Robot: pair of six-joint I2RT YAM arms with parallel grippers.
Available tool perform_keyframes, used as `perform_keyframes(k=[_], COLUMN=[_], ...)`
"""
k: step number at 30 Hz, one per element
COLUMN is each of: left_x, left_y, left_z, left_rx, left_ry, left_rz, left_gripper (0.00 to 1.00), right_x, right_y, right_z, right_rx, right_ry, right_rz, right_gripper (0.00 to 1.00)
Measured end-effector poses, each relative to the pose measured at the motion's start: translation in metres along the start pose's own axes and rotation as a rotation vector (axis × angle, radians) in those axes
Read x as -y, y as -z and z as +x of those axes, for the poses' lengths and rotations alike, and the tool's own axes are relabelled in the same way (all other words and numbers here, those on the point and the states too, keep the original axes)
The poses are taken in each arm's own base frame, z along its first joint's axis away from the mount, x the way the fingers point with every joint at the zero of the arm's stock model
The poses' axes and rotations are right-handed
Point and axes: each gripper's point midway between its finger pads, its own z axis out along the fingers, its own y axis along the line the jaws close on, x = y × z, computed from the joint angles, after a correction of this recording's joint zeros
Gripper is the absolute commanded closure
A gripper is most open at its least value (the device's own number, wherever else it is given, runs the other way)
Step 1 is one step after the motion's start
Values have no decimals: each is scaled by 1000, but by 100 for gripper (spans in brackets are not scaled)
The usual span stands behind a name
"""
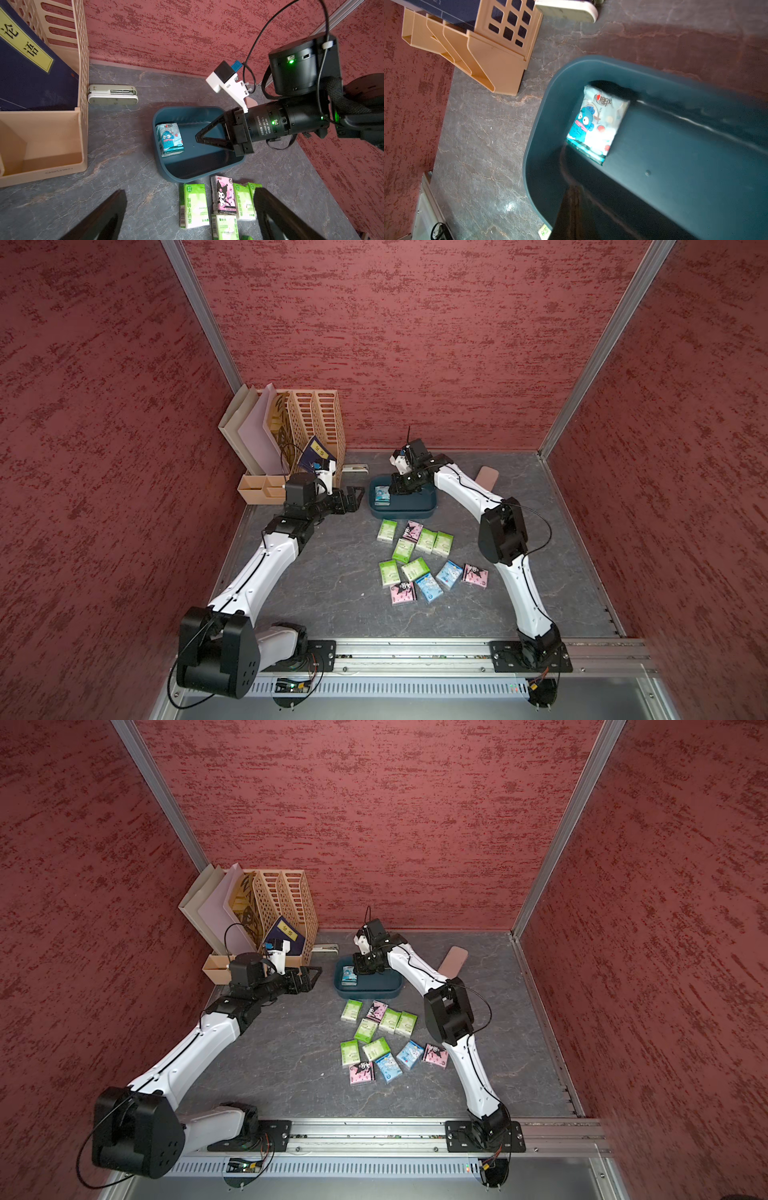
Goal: Put the pocket tissues into the storage box
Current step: Place the pocket tissues in the storage box.
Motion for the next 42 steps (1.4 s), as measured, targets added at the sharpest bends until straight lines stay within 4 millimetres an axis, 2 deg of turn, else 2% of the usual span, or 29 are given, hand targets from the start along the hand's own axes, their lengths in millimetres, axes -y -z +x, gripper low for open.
perform_keyframes(k=[5,17,24,33,36,42], left_x=[-2,-2,-2,-2,-3,-3], left_y=[1,1,1,0,0,-1], left_z=[-1,0,0,2,2,2], left_rx=[3,2,0,-6,-6,-12], left_ry=[-1,-8,-13,-16,-15,-13], left_rz=[-12,-12,-12,-14,-15,-15], left_gripper=[0,0,1,0,0,0], right_x=[-5,6,17,22,23,22], right_y=[-16,-41,-52,-54,-54,-54], right_z=[9,29,29,14,13,10], right_rx=[-41,-108,-106,-52,-47,-38], right_ry=[7,-15,-27,-20,-19,-17], right_rz=[-19,-12,25,61,67,61], right_gripper=[100,100,100,100,96,77])
